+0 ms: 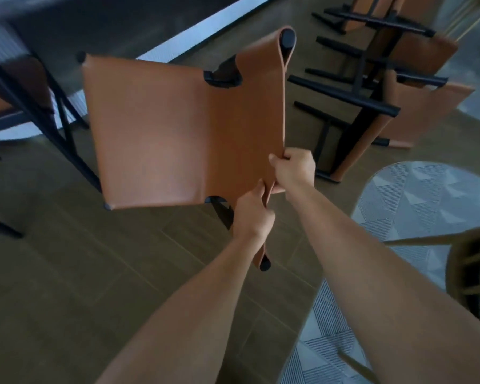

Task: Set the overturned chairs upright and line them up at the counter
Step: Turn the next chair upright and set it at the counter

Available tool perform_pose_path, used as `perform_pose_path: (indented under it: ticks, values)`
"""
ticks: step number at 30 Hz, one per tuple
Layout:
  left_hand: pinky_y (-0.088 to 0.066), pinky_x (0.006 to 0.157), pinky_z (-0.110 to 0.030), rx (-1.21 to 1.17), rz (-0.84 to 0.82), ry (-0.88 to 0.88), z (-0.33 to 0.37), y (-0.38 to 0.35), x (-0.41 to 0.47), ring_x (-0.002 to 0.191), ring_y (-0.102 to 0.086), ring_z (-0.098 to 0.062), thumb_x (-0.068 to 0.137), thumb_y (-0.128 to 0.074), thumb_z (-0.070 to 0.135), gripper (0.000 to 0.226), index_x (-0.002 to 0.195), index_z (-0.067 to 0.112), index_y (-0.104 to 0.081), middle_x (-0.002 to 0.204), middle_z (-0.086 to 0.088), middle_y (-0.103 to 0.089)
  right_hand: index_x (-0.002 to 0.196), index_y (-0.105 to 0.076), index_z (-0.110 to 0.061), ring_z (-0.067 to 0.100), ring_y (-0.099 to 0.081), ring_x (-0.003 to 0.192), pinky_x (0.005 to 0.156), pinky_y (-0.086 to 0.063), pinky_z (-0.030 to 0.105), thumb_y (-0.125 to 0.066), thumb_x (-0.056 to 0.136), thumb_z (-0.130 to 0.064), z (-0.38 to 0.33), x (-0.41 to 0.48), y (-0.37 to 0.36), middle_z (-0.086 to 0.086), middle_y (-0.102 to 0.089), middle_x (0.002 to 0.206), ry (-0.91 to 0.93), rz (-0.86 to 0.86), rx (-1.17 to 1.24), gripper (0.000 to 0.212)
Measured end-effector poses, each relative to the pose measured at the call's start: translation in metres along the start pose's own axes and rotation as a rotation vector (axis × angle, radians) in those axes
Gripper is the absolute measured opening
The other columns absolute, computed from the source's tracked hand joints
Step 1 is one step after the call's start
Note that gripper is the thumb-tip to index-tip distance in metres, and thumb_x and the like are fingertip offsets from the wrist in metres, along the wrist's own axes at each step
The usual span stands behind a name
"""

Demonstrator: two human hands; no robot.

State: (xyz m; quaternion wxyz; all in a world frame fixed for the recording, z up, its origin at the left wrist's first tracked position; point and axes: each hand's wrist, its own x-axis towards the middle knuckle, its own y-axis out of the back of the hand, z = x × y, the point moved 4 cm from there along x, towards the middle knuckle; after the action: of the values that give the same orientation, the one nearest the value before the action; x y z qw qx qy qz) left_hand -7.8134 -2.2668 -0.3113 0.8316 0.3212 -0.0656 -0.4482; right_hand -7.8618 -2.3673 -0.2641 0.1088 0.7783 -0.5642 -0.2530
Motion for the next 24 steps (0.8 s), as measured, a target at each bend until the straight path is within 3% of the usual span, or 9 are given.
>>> perform_pose_path:
  ticks: [4, 7, 10, 13, 16, 18, 20, 24]
  values:
    - [-0.056, 0.065, -0.027, -0.014, 0.019, 0.039, 0.031, 0.017, 0.04, 0.079, -0.068, -0.025, 0.085, -0.062, 0.008, 0.062, 0.144, 0.021, -0.046, 0.095, -0.011, -0.07, 0.076, -0.066, -0.01, 0.03, -0.072, 0.057, 0.052, -0.061, 0.044, -0.063, 0.094, -0.016, -0.043, 0.045, 0.009, 0.009, -0.072, 0.08, -0.042, -0.063, -0.02, 0.019]
    - [-0.04, 0.047, -0.012, 0.02, -0.004, 0.028, 0.051, 0.027, 0.072, 0.065, -0.062, -0.018, 0.084, -0.064, 0.011, 0.047, 0.131, 0.014, -0.061, 0.09, -0.011, -0.071, 0.074, -0.063, -0.013, 0.029, -0.072, 0.06, 0.051, -0.061, 0.042, -0.063, 0.094, -0.013, -0.069, 0.075, 0.013, 0.008, -0.071, 0.08, -0.059, -0.092, -0.057, 0.02]
    - [-0.036, 0.048, -0.012, 0.025, -0.044, 0.021, 0.066, 0.041, 0.099, 0.071, -0.063, -0.023, 0.084, -0.064, 0.013, 0.042, 0.126, 0.009, -0.063, 0.085, -0.012, -0.068, 0.078, -0.065, -0.012, 0.03, -0.072, 0.061, 0.053, -0.061, 0.042, -0.063, 0.094, -0.013, -0.096, 0.1, 0.012, 0.008, -0.071, 0.081, -0.059, -0.111, -0.084, 0.017]
    - [-0.036, 0.048, -0.009, 0.034, -0.101, 0.018, 0.082, 0.057, 0.126, 0.063, -0.054, -0.013, 0.085, -0.065, 0.015, 0.042, 0.127, 0.012, -0.063, 0.074, 0.0, -0.059, 0.079, -0.065, -0.011, 0.031, -0.072, 0.062, 0.053, -0.061, 0.042, -0.062, 0.095, -0.013, -0.123, 0.121, 0.012, 0.008, -0.071, 0.083, -0.08, -0.11, -0.094, 0.016]
    - [-0.039, 0.05, -0.007, 0.002, -0.137, 0.029, 0.095, 0.072, 0.156, 0.064, -0.054, -0.01, 0.086, -0.065, 0.015, 0.047, 0.133, 0.016, -0.059, 0.079, 0.002, -0.061, 0.08, -0.064, -0.012, 0.03, -0.073, 0.062, 0.056, -0.062, 0.042, -0.061, 0.096, -0.013, -0.148, 0.144, 0.007, 0.009, -0.071, 0.084, -0.088, -0.124, -0.108, 0.016]
    - [-0.055, 0.065, -0.019, -0.075, -0.168, 0.062, 0.102, 0.08, 0.171, 0.076, -0.064, -0.017, 0.086, -0.066, 0.014, 0.055, 0.139, 0.02, -0.053, 0.093, -0.002, -0.068, 0.08, -0.063, -0.013, 0.03, -0.073, 0.065, 0.058, -0.062, 0.043, -0.061, 0.096, -0.013, -0.162, 0.16, 0.004, 0.009, -0.072, 0.085, -0.098, -0.135, -0.107, 0.016]
    - [-0.059, 0.078, -0.035, -0.137, -0.188, 0.103, 0.108, 0.088, 0.187, 0.086, -0.068, -0.022, 0.086, -0.067, 0.012, 0.056, 0.139, 0.019, -0.052, 0.101, -0.006, -0.069, 0.08, -0.061, -0.014, 0.029, -0.073, 0.069, 0.058, -0.062, 0.043, -0.061, 0.096, -0.012, -0.176, 0.174, 0.002, 0.009, -0.07, 0.087, -0.126, -0.149, -0.107, 0.016]
    - [-0.059, 0.08, -0.037, -0.179, -0.218, 0.136, 0.119, 0.098, 0.206, 0.086, -0.068, -0.021, 0.085, -0.068, 0.01, 0.054, 0.137, 0.017, -0.054, 0.1, -0.006, -0.07, 0.082, -0.06, -0.014, 0.028, -0.072, 0.07, 0.059, -0.062, 0.044, -0.061, 0.096, -0.012, -0.193, 0.196, -0.003, 0.008, -0.069, 0.087, -0.161, -0.177, -0.134, 0.014]
